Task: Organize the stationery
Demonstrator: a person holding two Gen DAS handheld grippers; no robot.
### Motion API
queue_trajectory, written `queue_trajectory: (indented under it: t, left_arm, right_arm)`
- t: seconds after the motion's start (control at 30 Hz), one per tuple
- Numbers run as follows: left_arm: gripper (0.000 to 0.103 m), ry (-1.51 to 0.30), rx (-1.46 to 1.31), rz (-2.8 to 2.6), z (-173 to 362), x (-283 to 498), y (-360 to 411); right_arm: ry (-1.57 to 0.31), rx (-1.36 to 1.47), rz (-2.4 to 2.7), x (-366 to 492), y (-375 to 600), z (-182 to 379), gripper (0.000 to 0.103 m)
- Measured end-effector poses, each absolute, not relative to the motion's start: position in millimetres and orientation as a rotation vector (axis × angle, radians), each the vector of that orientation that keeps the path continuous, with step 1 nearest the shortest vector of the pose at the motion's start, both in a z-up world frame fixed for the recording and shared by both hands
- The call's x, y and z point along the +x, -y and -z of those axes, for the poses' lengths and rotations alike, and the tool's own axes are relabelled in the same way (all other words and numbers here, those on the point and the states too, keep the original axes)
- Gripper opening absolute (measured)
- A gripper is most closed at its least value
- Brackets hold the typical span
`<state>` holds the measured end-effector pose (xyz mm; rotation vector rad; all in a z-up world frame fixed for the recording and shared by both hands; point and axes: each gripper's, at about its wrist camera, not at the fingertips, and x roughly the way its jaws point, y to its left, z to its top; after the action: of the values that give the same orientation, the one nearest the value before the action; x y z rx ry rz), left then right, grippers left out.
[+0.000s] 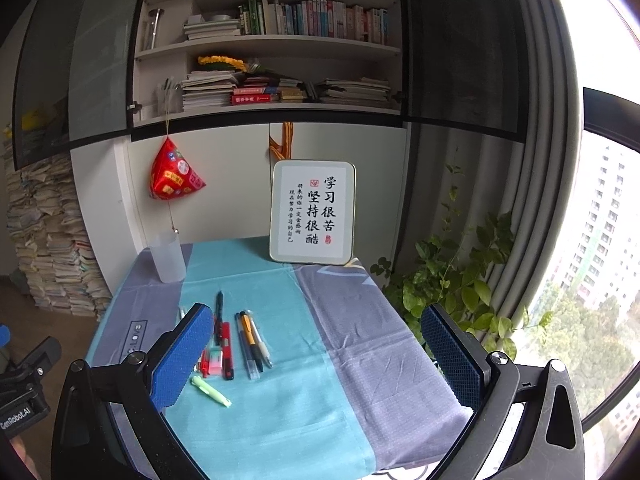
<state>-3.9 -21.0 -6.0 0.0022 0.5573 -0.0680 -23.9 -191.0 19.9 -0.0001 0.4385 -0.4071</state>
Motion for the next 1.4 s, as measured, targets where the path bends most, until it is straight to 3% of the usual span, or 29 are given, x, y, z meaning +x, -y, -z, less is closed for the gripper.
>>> queue_trajectory:
  t: [0.77,1.4]
  left_arm:
    - [0.102,-0.552,-0.043,0.126,12,2,16]
    - [0.102,-0.689,-0.038,0.182,85,71,36]
  right_arm:
    - [-0.489,-0.007,0.387,-10,195,-4,0.103]
    - [-0.765,-0.011,0.264,95,236,114,0.103]
